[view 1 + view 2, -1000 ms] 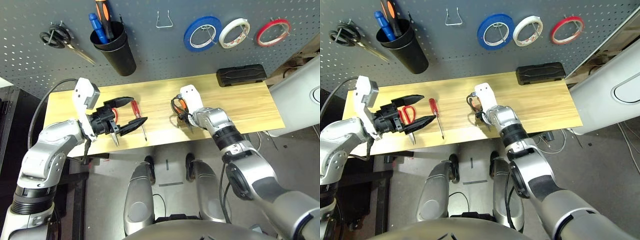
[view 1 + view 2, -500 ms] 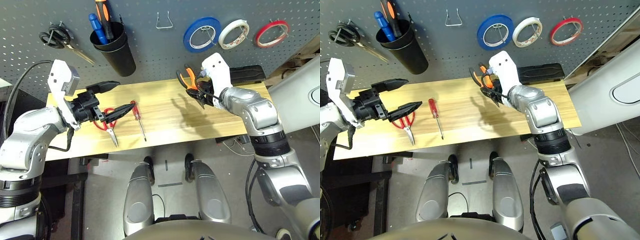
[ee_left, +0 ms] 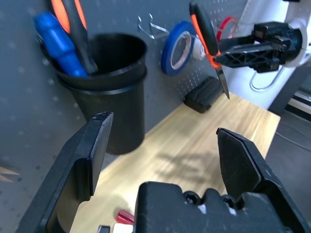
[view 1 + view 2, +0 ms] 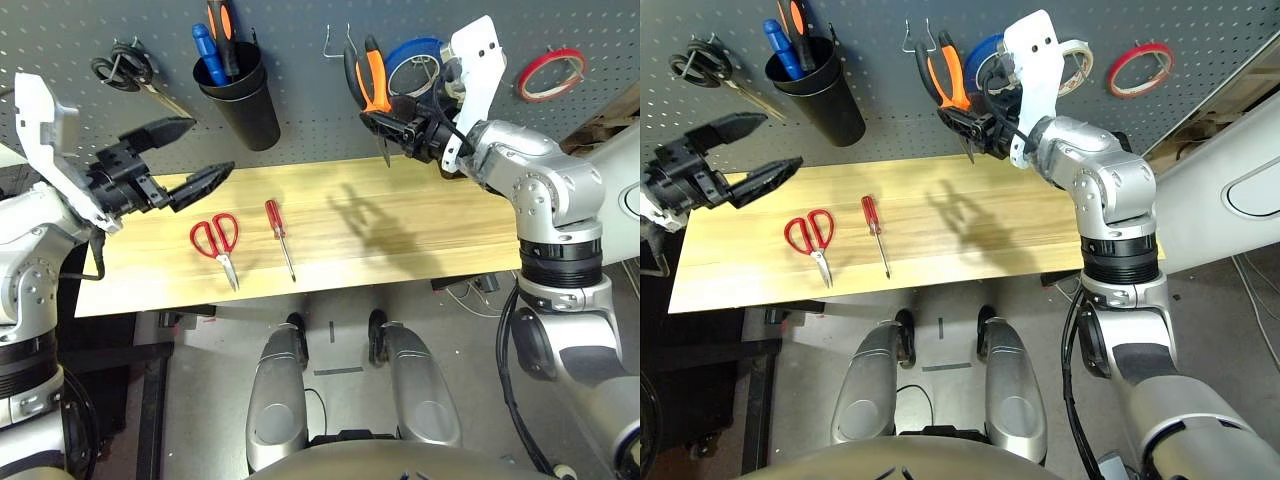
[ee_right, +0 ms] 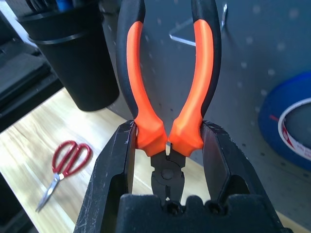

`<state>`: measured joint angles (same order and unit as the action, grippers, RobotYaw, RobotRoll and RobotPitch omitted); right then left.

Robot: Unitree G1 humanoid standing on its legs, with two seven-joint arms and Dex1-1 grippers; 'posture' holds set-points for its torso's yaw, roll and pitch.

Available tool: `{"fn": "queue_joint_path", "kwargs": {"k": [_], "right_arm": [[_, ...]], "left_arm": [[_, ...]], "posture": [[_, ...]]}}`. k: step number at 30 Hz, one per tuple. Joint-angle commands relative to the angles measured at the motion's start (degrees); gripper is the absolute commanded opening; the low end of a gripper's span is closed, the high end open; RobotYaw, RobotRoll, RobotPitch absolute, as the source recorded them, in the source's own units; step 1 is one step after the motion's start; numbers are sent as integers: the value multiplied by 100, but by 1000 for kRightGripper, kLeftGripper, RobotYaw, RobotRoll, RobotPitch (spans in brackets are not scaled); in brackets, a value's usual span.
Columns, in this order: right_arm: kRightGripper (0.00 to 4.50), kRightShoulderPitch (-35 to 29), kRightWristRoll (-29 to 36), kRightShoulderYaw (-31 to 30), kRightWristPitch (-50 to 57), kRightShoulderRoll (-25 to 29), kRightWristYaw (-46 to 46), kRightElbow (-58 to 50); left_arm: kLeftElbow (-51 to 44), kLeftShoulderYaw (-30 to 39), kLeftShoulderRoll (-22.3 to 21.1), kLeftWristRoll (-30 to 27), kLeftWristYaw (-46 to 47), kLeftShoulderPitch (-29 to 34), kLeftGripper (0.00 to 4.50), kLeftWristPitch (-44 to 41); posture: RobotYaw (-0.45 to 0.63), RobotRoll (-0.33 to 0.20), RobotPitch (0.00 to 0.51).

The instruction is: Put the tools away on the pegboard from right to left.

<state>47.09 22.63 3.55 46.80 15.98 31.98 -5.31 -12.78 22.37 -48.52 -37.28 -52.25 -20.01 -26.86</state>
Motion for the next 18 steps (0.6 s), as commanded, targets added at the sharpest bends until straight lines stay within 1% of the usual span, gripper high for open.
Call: {"fn": "queue_joint_path", "kwargs": {"k": [1, 8, 13, 16, 18], "right_arm": [[2086, 205, 160, 157, -338, -56, -33, -94], [2086, 603, 355, 280, -738, -237, -150, -69], [2086, 898, 368, 362, -1046, -388, -342, 144], [2086, 1075, 199, 263, -1438, -447, -410, 320], [2086, 1189, -86, 68, -1871, -429, -420, 456]], "left_arm": [[35, 90, -65, -115, 12, -81, 4500, -67], [74, 42, -93, -121, -4, -149, 4500, -95], [89, -29, -42, -97, 6, -191, 4500, -86], [68, -68, 10, -97, 28, -187, 4500, -82], [51, -91, 36, -113, 46, -196, 4500, -93]], "posture": [[25, 0, 210], [22, 0, 212], [20, 0, 211], [20, 0, 211], [19, 0, 210]]}}
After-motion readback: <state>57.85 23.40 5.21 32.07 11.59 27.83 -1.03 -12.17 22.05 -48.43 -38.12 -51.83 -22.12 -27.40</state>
